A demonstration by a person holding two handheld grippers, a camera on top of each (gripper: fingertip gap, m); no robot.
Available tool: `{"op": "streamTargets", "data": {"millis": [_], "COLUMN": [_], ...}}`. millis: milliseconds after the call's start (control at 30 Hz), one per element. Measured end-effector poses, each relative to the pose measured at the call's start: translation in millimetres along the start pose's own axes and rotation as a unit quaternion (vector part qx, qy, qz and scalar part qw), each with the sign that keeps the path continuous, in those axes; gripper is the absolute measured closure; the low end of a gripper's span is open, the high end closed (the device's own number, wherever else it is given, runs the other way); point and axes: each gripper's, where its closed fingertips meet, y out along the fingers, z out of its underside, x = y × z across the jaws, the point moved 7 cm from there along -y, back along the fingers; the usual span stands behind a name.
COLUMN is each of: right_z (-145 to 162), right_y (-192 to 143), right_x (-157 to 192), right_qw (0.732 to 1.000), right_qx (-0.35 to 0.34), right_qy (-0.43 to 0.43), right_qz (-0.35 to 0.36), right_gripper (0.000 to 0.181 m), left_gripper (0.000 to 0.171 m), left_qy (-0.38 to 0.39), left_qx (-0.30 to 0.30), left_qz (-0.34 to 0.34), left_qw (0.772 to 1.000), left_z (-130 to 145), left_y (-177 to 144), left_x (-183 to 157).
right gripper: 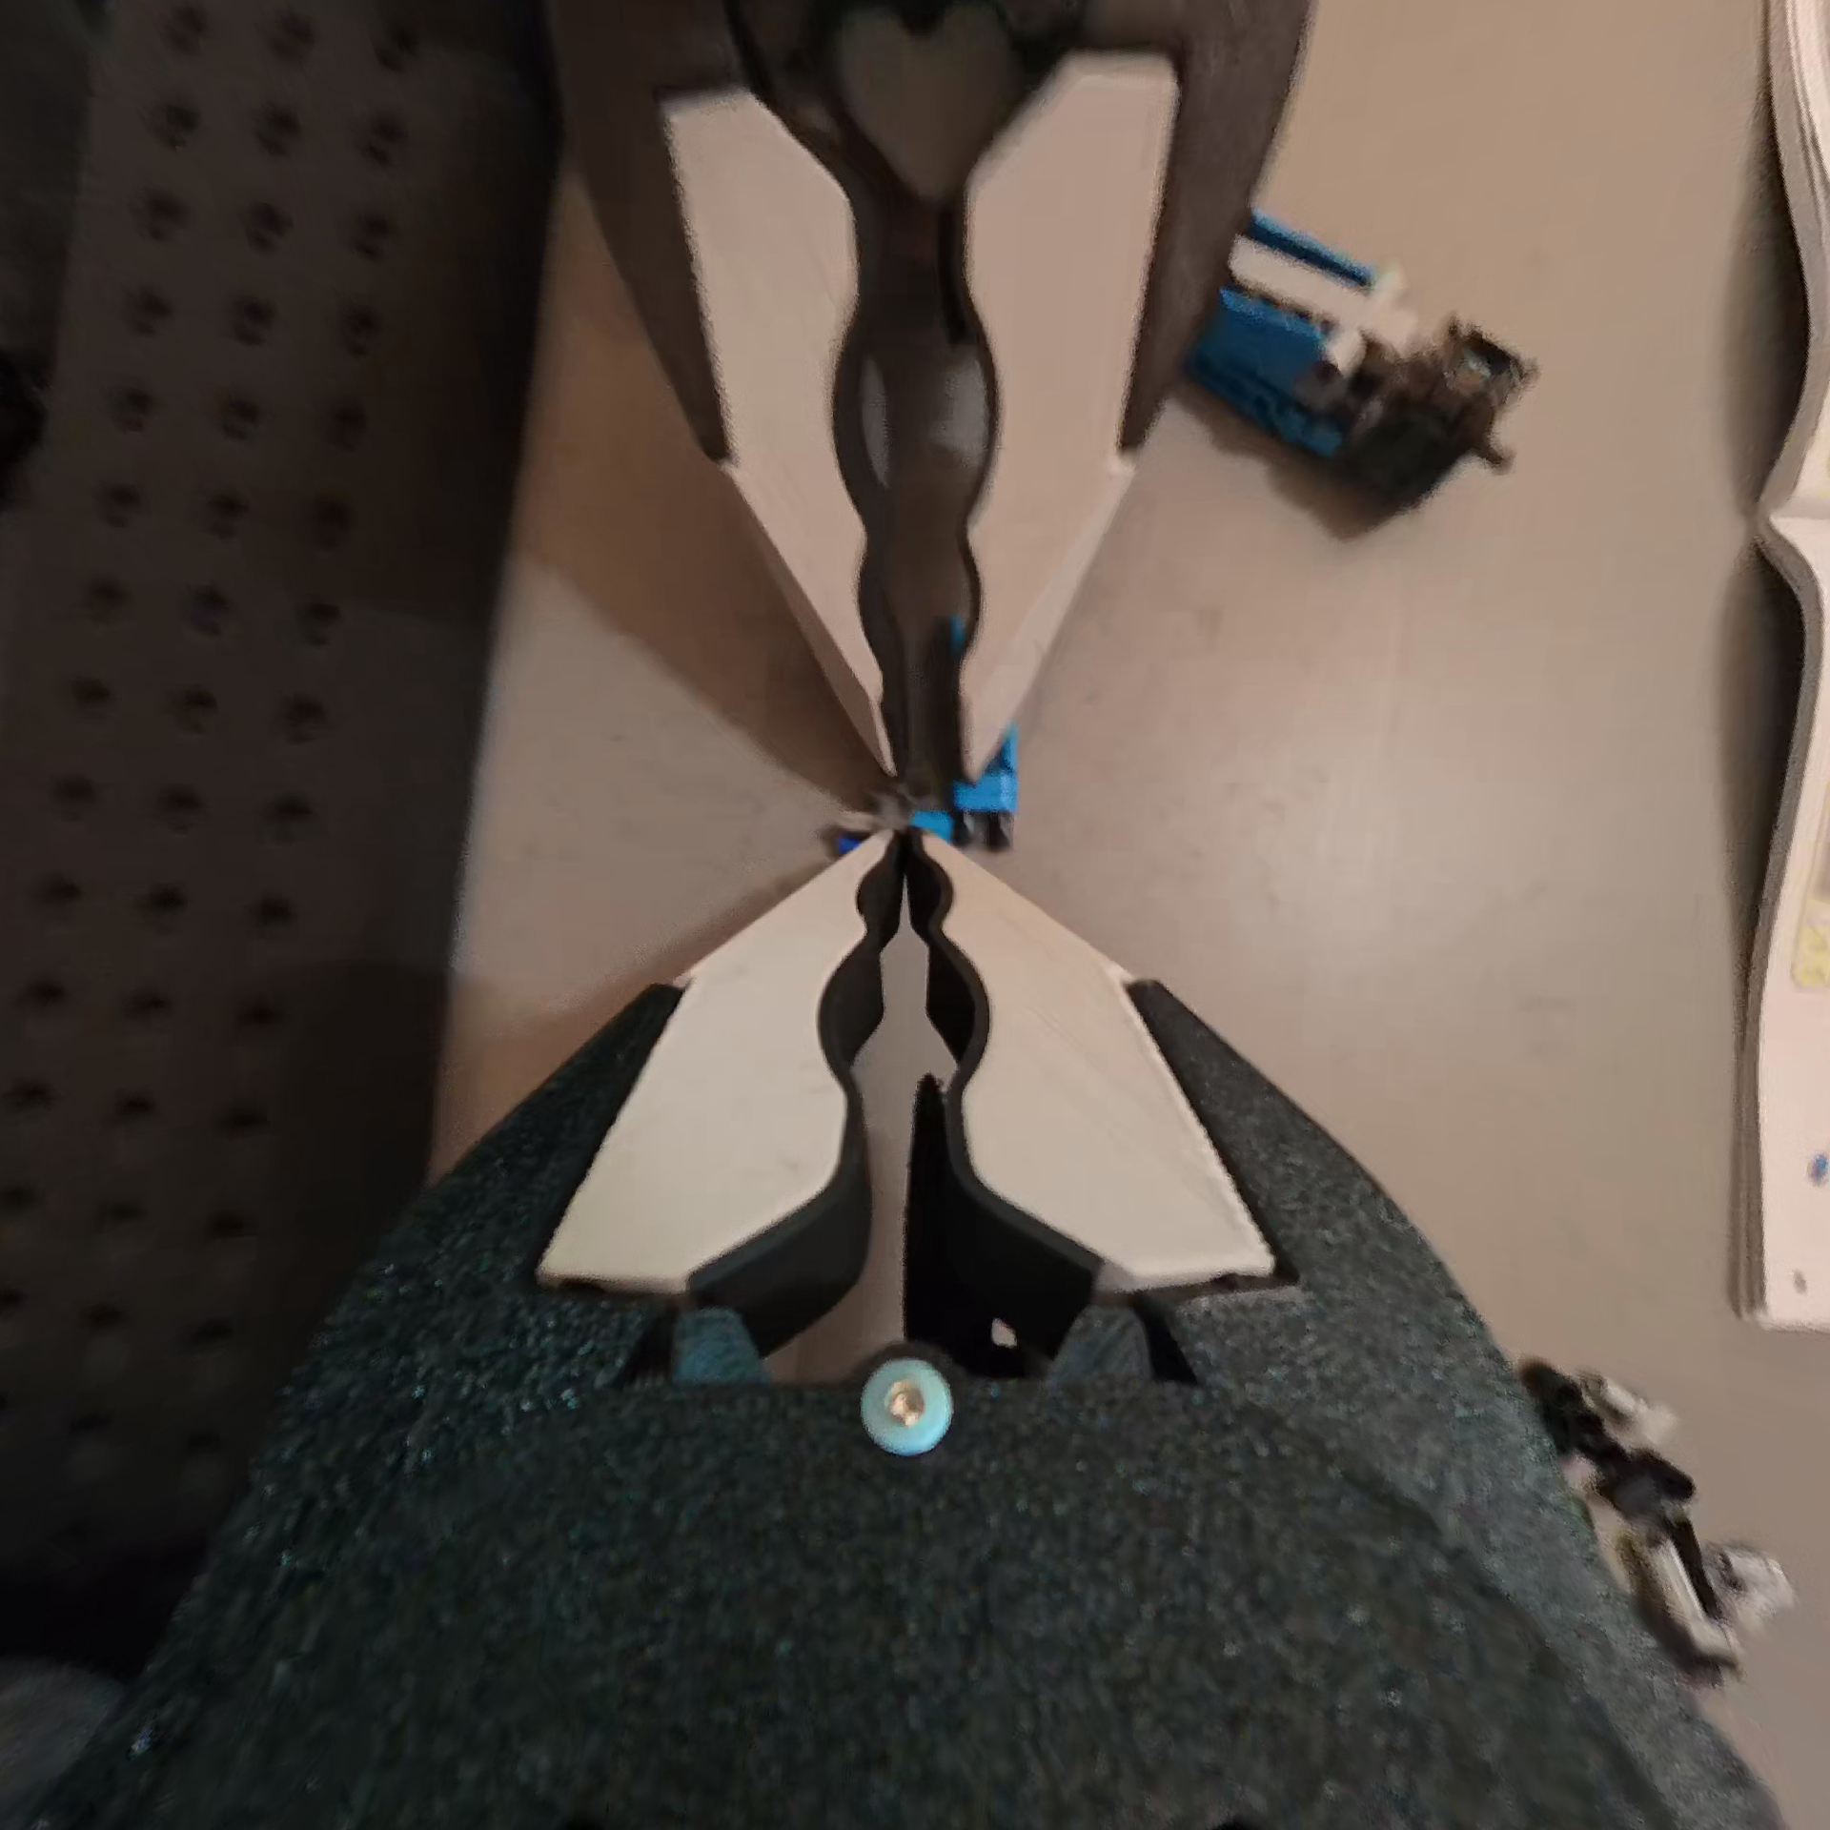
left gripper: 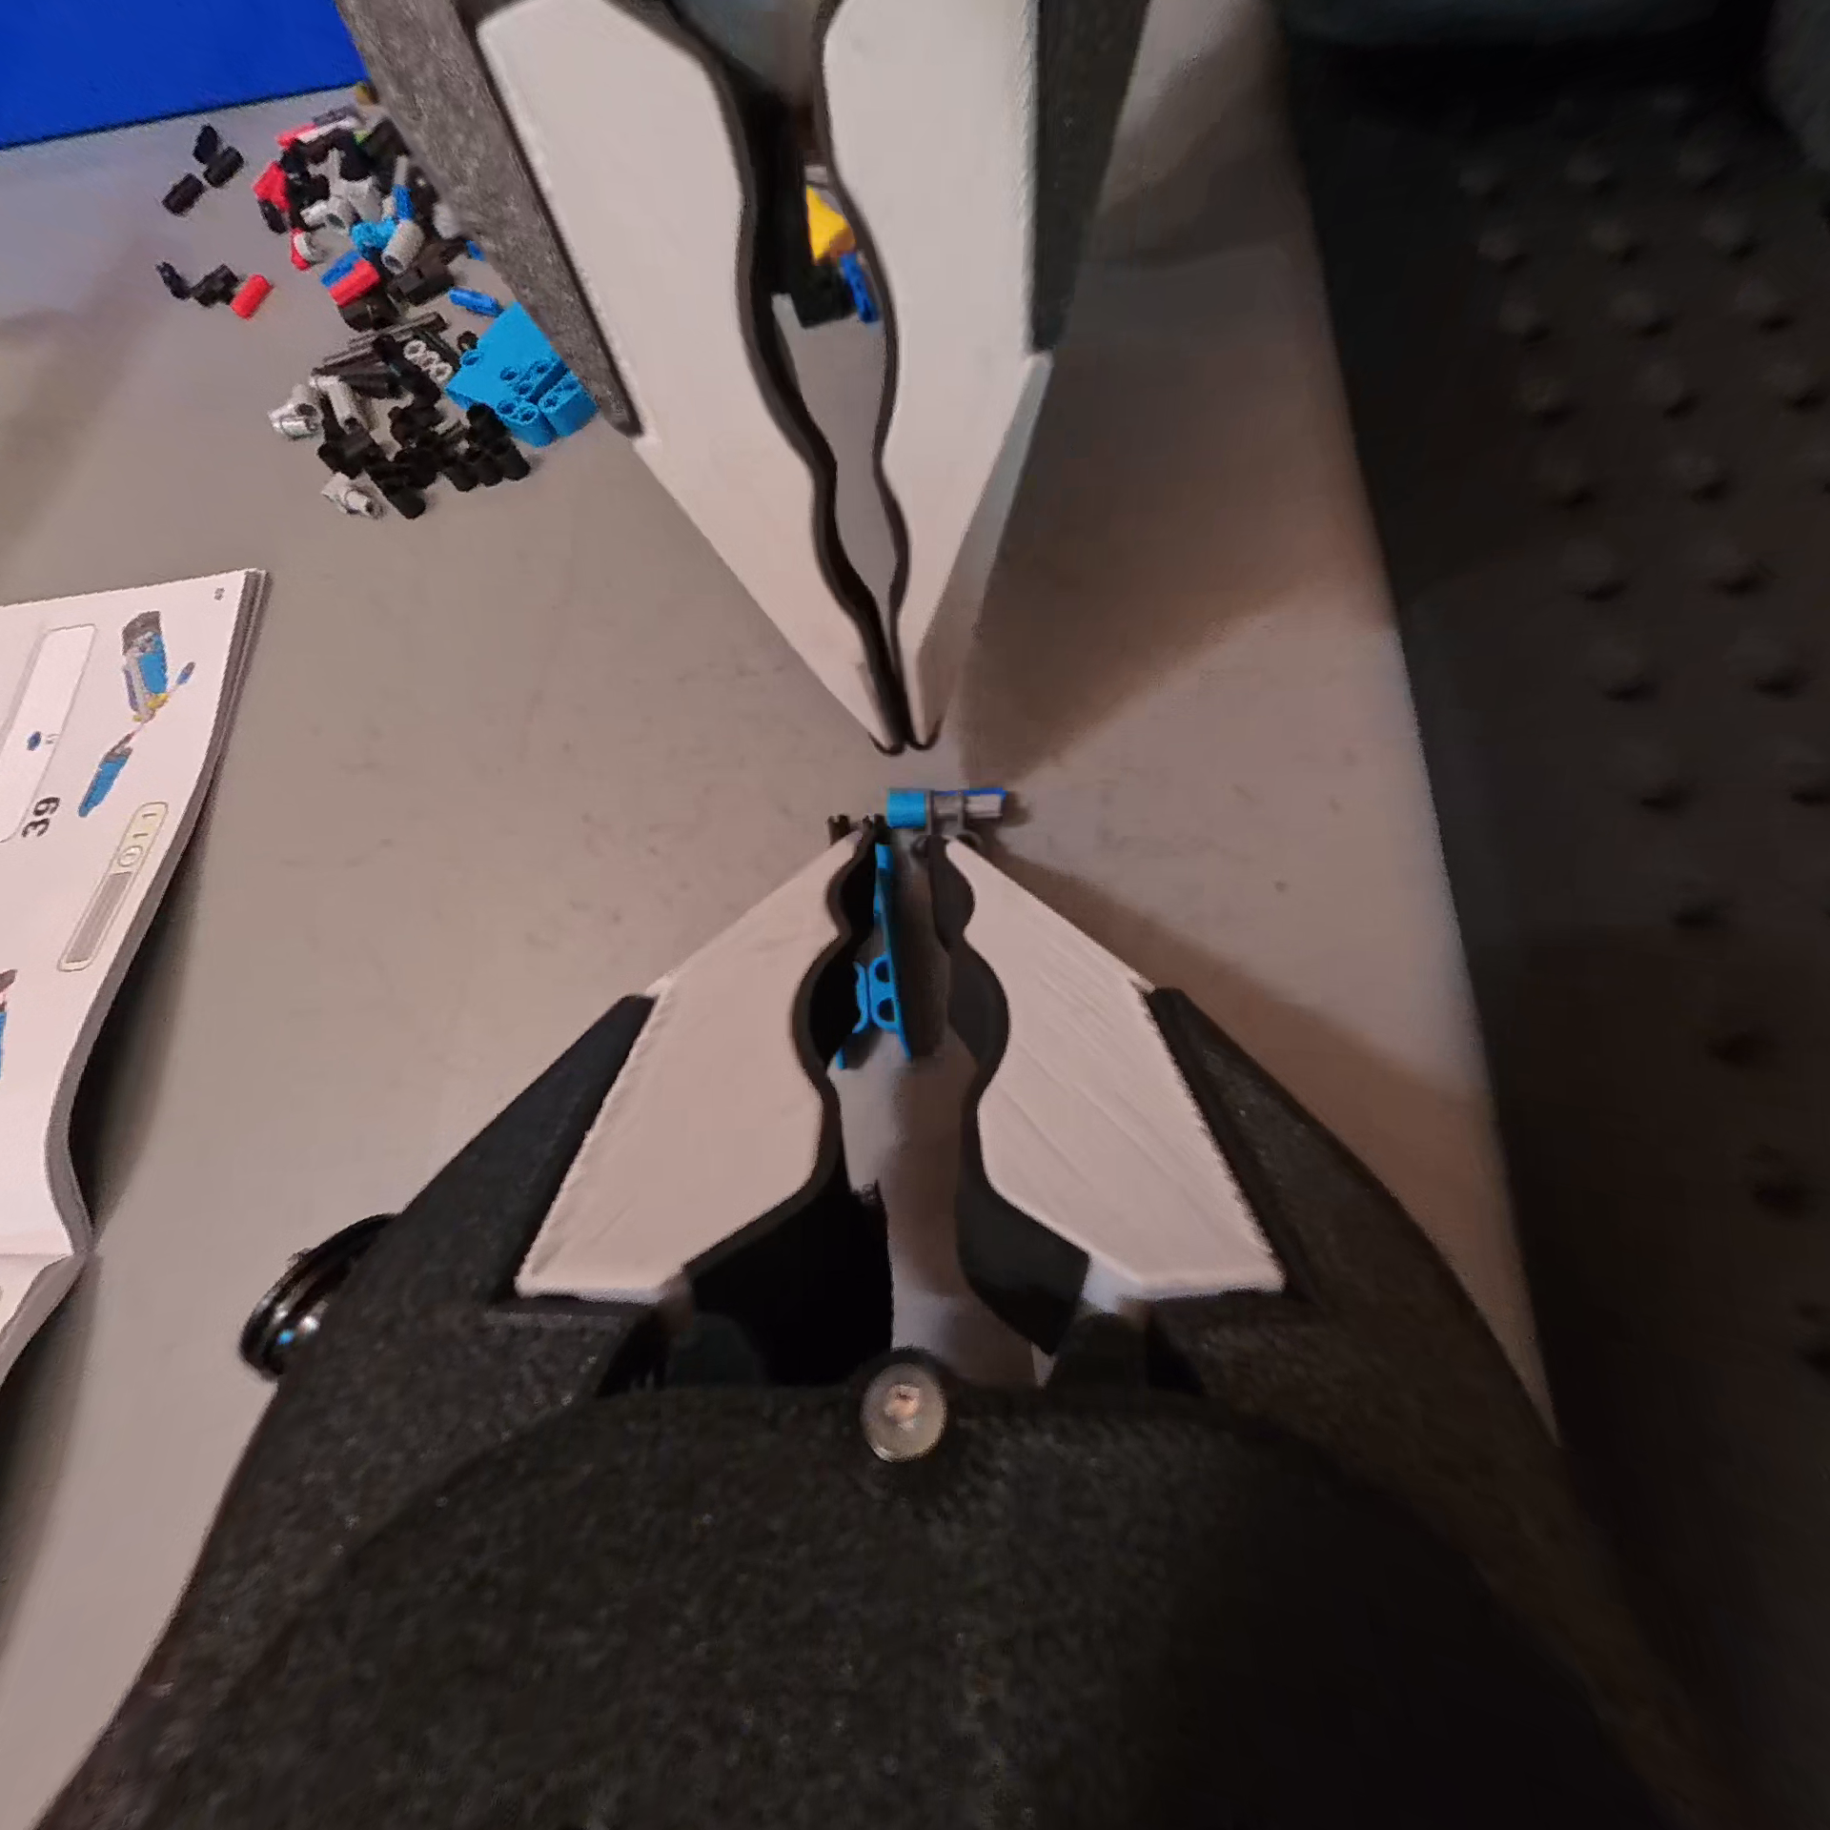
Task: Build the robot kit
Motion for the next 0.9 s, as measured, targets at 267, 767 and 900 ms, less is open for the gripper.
{"op": "streamTargets", "data": {"millis": [267,767,900], "right_z": [15,14,23], "right_y": [4,14,0], "right_x": [-8,-4,-6], "right_qw": [0.996,0.998,0.994], "right_qx": [-0.038,-0.009,0.064], "right_qy": [0.069,0.054,0.09], "right_qz": [-0.033,-0.037,-0.019], "right_gripper": [0.159,0.167,0.174], "left_gripper": [0.156,0.156,0.146], "left_qy": [-0.033,0.007,-0.005], "left_qx": [-0.013,0.003,-0.014], "left_qz": [-0.003,0.027,-0.01], "left_qw": [0.999,1.0,1.0], "left_z": [2,2,-1], "left_y": [-6,0,-6], "left_x": [8,-8,4]}}
